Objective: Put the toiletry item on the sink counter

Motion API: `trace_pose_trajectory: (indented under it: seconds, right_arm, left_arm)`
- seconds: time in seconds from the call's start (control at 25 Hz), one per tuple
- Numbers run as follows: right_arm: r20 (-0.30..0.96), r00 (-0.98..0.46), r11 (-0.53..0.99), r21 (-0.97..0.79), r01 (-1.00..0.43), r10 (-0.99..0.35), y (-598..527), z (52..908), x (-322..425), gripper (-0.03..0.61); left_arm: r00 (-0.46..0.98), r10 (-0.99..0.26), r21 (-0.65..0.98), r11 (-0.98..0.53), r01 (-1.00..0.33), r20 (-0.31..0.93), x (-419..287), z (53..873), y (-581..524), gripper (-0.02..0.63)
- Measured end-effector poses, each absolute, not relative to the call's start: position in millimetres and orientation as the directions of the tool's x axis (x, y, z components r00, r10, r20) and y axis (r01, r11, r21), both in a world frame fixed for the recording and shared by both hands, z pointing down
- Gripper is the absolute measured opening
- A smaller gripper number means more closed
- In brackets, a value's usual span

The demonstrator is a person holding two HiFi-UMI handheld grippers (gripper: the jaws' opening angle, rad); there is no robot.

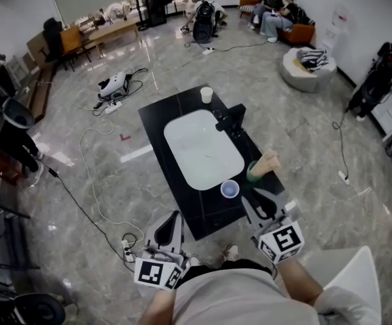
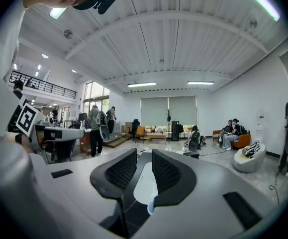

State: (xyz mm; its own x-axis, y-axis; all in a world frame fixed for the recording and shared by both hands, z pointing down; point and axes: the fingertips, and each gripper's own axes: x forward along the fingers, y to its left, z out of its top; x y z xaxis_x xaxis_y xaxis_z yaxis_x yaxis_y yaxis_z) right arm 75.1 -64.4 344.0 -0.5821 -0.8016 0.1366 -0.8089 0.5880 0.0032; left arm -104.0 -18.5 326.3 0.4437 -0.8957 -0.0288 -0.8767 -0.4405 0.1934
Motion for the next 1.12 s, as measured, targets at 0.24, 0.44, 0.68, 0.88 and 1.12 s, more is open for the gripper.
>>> trace_pose_trajectory:
  seconds: [0.24, 0.44, 0.68, 0.88, 1.12]
  right_arm:
    - [0.121, -0.598, 0.603, 0.011, -0.798, -0.792, -60, 333, 66, 0.093]
    - [0.123, -0.607, 0.613, 0.013, -0.790, -0.785, -57, 324, 62, 0.067]
    - [0.117, -0.620, 0.626, 0.024, -0.779, -0.776, -53, 317, 60, 0.063]
    - [0.117, -0.617, 0.623, 0.019, -0.782, -0.779, -47, 311, 64, 0.063]
    - [0.108, -0.622, 0.627, 0.016, -0.779, -0.776, -41, 304, 73, 0.058]
  left_arm:
    - [0.441, -0.897, 0.195, -0.436, -0.879, -0.019, -107, 323, -14, 0.003]
    - [0.444, -0.896, 0.197, -0.439, -0.877, -0.017, -106, 320, -14, 0.003]
    - [0.447, -0.895, 0.204, -0.441, -0.874, -0.017, -104, 321, -14, 0.003]
    - [0.456, -0.890, 0.211, -0.449, -0.868, -0.020, -101, 323, -15, 0.003]
    - [0.477, -0.879, 0.221, -0.469, -0.855, -0.023, -87, 323, -19, 0.003]
